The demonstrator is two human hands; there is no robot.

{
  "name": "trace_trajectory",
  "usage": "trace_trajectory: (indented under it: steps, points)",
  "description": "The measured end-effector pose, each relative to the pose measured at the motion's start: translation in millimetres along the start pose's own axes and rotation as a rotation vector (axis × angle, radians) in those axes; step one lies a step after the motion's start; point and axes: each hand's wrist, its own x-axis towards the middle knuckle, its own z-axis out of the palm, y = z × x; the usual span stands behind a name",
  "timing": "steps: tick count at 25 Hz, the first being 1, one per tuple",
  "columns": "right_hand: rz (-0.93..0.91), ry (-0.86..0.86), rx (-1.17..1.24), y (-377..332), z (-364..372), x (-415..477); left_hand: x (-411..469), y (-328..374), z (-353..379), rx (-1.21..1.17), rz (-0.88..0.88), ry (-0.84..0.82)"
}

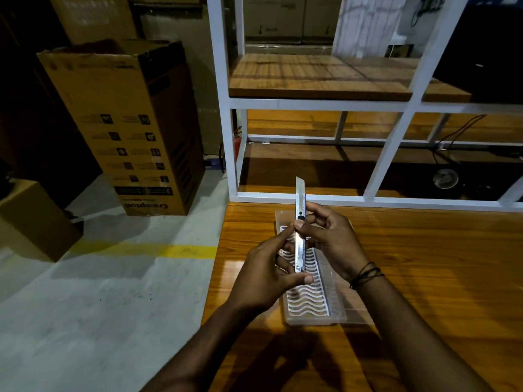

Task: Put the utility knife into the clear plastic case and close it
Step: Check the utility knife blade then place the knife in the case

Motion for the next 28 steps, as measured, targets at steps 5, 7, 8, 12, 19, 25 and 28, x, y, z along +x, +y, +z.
trace_trajectory:
  steps: [5,7,8,12,19,25,28]
  points:
    - [0.007,0.01,-0.04,2.5,-3.4,-4.2,1.2,-0.5,3.4,-0.012,-0.002,0.005]
    - [0.007,0.005,-0.045,3.4,-3.3,-5.4,1.9,-0.8,2.8,-0.017,-0.002,0.01]
    - [0.008,0.003,-0.05,4.2,-3.0,-5.9,2.0,-1.1,2.6,-0.016,-0.004,0.013]
    - [0.038,-0.009,-0.029,7.3,-2.3,-7.7,2.0,-2.6,2.4,-0.021,-0.019,0.029]
    - [0.03,-0.047,-0.055,9.3,0.9,-11.9,3.3,-1.8,1.3,-0.028,-0.021,0.045]
    - [0.031,-0.062,-0.05,9.8,1.4,-18.1,3.3,-1.0,2.4,-0.022,-0.035,0.045]
    - [0.072,-0.086,0.026,10.7,1.9,-19.8,4.1,-1.0,0.5,-0.03,-0.031,0.047]
